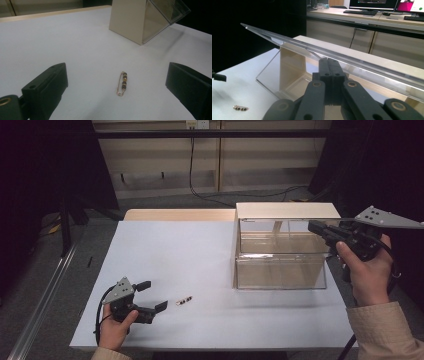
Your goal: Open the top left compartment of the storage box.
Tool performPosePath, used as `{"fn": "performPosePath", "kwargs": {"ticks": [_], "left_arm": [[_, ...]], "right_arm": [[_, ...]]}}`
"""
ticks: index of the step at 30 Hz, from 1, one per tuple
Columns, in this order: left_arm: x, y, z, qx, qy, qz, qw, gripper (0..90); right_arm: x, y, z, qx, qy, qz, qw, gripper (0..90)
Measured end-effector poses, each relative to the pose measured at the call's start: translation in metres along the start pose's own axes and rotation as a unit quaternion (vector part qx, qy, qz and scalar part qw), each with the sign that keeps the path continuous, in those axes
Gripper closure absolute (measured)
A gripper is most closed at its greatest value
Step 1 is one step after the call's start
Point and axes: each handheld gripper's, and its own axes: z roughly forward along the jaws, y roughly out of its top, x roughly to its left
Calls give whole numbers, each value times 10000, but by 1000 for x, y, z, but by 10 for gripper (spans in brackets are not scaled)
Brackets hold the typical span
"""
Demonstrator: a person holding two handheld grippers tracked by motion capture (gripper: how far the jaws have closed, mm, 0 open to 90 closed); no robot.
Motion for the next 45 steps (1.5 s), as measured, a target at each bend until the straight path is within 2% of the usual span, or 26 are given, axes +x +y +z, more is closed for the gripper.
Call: {"fn": "performPosePath", "kwargs": {"ticks": [18, 22, 23, 27, 31, 34, 40, 41, 45], "left_arm": [[0, 3, 8, 140, -213, -74, 9996, 38], [1, 4, 12, 177, -259, -87, 9995, 36], [0, 5, 14, 202, -187, -103, 9996, 36], [-2, 8, 19, 250, -162, -120, 9995, 36], [-1, 8, 22, 308, -202, -131, 9992, 38], [-2, 8, 24, 395, -218, -67, 9990, 60], [0, 8, 29, 515, -227, -96, 9984, 197], [1, 7, 30, 567, -237, -82, 9981, 197], [1, 4, 41, 929, -310, -64, 9952, 339]], "right_arm": [[-10, 6, 9, 51, -60, -29, 10000, 900], [-12, 6, 11, 57, -57, 23, 10000, 900], [-12, 7, 11, 56, -61, 18, 10000, 900], [-13, 8, 12, 73, -73, 31, 9999, 900], [-13, 9, 12, 86, -85, 10, 9999, 900], [-12, 9, 12, 82, -89, 25, 9999, 900], [-12, 9, 12, 76, -102, 11, 9999, 900], [-12, 9, 12, 76, -102, 11, 9999, 900], [-12, 8, 12, 59, -108, 10, 9999, 900]]}}
